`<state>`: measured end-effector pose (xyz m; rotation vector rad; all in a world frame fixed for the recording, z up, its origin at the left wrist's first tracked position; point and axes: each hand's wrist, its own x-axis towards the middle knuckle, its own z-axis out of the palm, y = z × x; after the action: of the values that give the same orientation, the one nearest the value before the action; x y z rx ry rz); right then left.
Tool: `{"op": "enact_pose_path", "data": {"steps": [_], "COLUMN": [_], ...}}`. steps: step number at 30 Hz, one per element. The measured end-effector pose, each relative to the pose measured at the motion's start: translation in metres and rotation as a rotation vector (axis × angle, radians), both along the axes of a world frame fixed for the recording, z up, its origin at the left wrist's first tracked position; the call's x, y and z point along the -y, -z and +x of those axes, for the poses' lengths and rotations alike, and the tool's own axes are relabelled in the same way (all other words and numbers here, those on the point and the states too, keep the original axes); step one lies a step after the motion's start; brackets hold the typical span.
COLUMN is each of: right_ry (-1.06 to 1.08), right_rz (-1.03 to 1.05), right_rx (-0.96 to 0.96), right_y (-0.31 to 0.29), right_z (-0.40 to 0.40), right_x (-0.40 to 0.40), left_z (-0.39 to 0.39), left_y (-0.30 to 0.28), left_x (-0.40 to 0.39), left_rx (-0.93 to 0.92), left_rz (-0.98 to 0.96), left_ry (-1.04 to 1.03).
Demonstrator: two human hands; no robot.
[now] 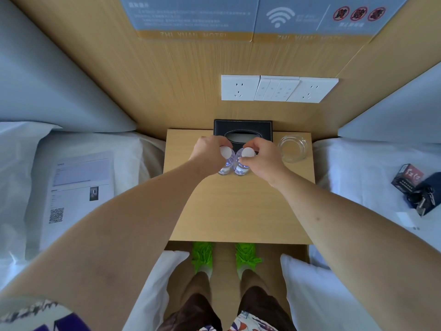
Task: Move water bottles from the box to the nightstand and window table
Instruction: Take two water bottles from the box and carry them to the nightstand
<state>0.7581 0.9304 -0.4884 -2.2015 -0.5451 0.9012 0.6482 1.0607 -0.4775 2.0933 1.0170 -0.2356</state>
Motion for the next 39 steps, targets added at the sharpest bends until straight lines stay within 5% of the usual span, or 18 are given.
{"op": "enact_pose_path", "data": {"steps": [22,31,39], "right_ry": [-0.175,-0.139,-0.053], "right_rz": [-0.083,-0.017,0.031], "right_rx": [-0.002,0.108,0.312], "right_y": [-0.020,-0.113,-0.243], "right_z": [0.010,0.030,0.041], "right_x": [0.005,-0.005,0.010], "left_z": [-0.002,0.021,0.061], "left_y": [-0.008,-0.107,-0.227], "left_x": [0.009,-0.009,-0.015], "left_rx": [0.014,0.045,0.204], "left_rz": [0.003,0.128,0.295], "left_ry": [0.014,-0.009,0.218]}}
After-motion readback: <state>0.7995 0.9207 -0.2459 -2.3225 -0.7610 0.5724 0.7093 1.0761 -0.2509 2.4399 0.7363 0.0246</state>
